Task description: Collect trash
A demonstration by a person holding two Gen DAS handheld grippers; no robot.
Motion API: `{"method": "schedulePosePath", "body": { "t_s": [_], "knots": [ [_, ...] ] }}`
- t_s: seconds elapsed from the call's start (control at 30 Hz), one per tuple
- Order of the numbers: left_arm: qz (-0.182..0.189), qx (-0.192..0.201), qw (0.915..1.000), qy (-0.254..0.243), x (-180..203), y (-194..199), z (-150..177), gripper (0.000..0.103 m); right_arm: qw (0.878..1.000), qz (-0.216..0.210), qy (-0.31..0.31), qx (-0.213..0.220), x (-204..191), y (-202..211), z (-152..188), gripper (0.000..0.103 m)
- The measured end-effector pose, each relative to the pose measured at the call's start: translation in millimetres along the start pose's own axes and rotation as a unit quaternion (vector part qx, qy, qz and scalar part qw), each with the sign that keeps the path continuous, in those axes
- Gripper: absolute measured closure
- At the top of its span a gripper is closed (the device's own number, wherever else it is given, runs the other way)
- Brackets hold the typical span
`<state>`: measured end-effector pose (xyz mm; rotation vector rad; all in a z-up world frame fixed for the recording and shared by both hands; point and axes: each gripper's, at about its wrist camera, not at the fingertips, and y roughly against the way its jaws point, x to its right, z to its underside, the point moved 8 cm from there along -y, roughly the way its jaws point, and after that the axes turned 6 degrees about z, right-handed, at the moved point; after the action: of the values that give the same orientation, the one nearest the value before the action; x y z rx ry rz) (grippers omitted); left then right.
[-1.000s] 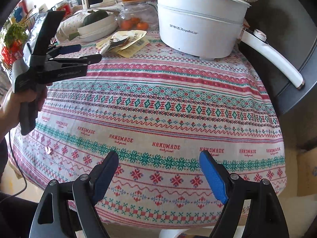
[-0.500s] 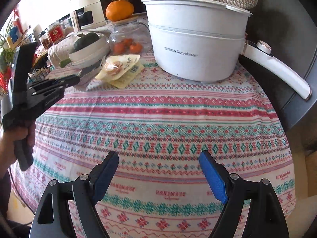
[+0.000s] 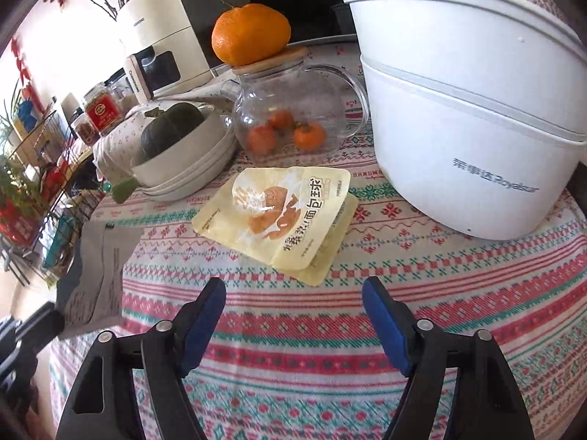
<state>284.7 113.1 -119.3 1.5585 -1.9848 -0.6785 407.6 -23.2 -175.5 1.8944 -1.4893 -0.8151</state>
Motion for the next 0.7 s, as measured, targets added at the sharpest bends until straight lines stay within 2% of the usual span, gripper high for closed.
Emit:
{"method": "schedulePosePath", "body": {
  "t_s": [0.1, 0.2, 0.23, 0.27, 0.43, 0.7],
  "knots": [
    [-0.002, -0.006, 0.9999, 0.01, -10, -1, 4, 0.098, 1.0, 0.008, -0.009, -0.012, -5, -22, -4, 0.049],
    [-0.006, -0.012, 0.9997, 0.022, -20, -2, 7, 0.098, 1.0, 0.014, 0.002, -0.023, -11, -37, -4, 0.073],
    [-0.007, -0.013, 0.9995, 0.027, -23, -2, 9, 0.098, 1.0, 0.012, 0.006, -0.023, -13, -39, -3, 0.086],
    [-0.007, -0.015, 0.9993, 0.033, -26, -2, 10, 0.098, 1.0, 0.008, 0.008, -0.023, -15, -40, -3, 0.092],
    [-0.011, -0.022, 0.9989, 0.041, -29, 4, 15, 0.098, 1.0, -0.002, 0.004, -0.009, -14, -21, -2, 0.098],
    [-0.005, -0.012, 0.9996, 0.025, -5, 30, 7, 0.098, 0.999, -0.011, 0.036, 0.008, 2, 52, 17, 0.101]
  ]
}}
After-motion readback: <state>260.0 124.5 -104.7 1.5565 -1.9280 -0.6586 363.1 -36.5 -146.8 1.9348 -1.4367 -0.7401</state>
